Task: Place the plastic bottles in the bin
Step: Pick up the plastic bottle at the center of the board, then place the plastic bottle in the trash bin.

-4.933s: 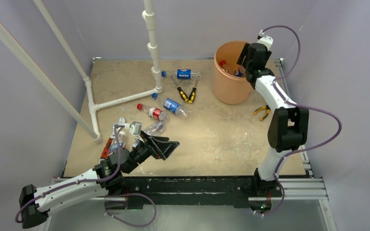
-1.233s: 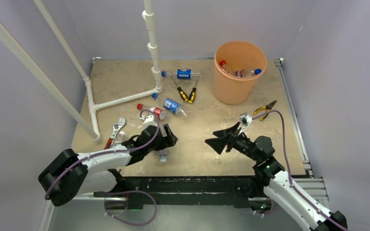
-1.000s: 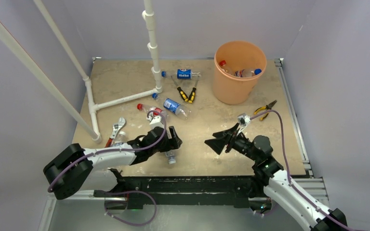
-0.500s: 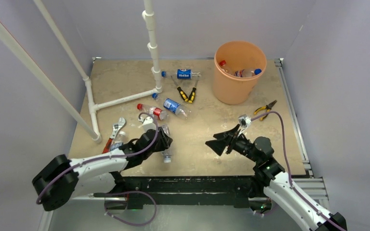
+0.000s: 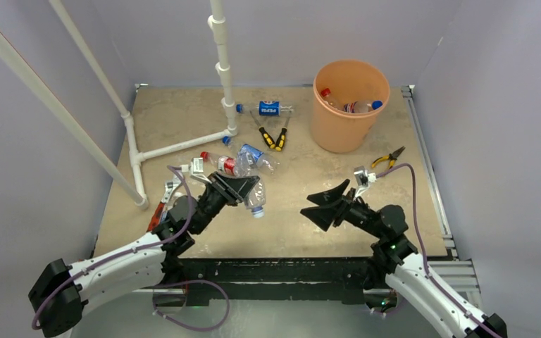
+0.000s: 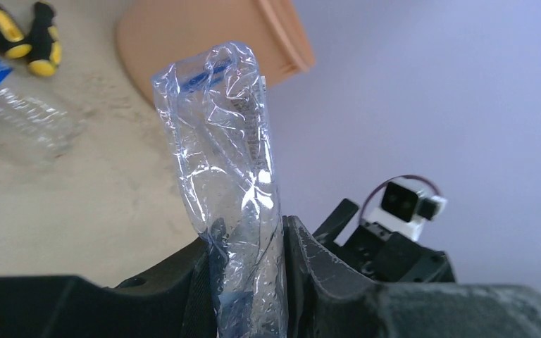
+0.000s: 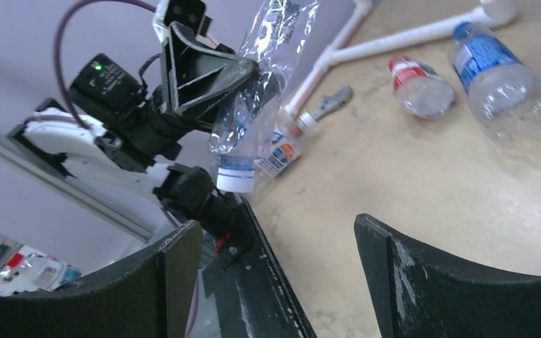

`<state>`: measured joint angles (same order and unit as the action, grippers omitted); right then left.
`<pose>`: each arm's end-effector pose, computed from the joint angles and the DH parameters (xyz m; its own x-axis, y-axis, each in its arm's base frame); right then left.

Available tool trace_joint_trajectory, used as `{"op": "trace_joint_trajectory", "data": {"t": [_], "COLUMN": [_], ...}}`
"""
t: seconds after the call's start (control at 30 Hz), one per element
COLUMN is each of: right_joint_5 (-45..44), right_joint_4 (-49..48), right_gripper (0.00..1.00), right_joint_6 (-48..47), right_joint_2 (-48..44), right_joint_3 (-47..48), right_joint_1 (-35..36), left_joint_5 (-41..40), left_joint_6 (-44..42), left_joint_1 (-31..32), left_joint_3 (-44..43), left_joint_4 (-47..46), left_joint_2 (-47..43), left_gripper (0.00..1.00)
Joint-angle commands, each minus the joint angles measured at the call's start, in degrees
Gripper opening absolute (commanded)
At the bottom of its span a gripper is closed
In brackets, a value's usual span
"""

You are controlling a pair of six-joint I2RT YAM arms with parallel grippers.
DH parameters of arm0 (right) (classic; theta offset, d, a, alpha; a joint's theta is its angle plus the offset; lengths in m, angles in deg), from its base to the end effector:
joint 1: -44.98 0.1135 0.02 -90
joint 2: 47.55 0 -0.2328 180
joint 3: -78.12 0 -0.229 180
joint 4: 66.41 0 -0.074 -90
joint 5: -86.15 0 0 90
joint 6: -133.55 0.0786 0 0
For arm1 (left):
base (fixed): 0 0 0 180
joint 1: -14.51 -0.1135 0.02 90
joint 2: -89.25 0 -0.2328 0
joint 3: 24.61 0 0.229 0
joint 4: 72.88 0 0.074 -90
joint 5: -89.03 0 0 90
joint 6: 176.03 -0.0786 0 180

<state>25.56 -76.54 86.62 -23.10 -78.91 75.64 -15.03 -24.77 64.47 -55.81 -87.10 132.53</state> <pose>0.1333 0.1239 0.2254 -0.4940 0.3987 -0.7726 -0.7179 0.3142 0.6212 0.1591 -0.1597 0.2308 -0.5027 -0.7239 -0.4725 0.3031 0.3644 -0.8806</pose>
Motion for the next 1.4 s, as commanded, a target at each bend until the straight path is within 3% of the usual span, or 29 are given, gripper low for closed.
{"op": "trace_joint_trajectory", "data": {"t": [0.0, 0.33, 0.57, 1.0, 1.23, 1.37], "right_joint_5": [2.4, -2.6, -3.7, -4.6, -12.7, -17.2], "right_joint_4": [-7.1, -7.5, -10.4, -15.9, -13.4, -11.8], "right_gripper": [0.83, 0.90, 0.92, 0.99, 0.97, 0.90], "right_joint_6": [3.9, 6.6, 8.6, 8.6, 2.6, 0.4], "right_joint_2": [-2.2, -6.7, -6.4, 4.6, 13.6, 19.0], "right_joint_3": [-0.3, 0.9, 2.6, 8.9, 14.7, 17.4], "right_joint_1": [0.3, 0.4, 0.4, 2.7, 14.3, 19.9], "left_joint_5": [1.6, 0.8, 2.6, 3.6, 3.3, 3.3], "left_joint_6": [3.4, 6.3, 8.7, 8.5, 7.6, 7.0], "left_joint_1": [0.1, 0.1, 0.1, 0.9, 1.4, 1.4], "left_joint_3": [0.4, -0.6, -2.5, -5.3, -4.8, -4.7], "left_joint_4": [-16.5, -44.8, -56.2, -57.6, -58.3, -57.9], "left_joint_2": [-0.3, 13.2, 21.4, 25.0, 25.7, 25.3], "left_gripper": [0.15, 0.14, 0.09, 0.06, 0.05, 0.04]}}
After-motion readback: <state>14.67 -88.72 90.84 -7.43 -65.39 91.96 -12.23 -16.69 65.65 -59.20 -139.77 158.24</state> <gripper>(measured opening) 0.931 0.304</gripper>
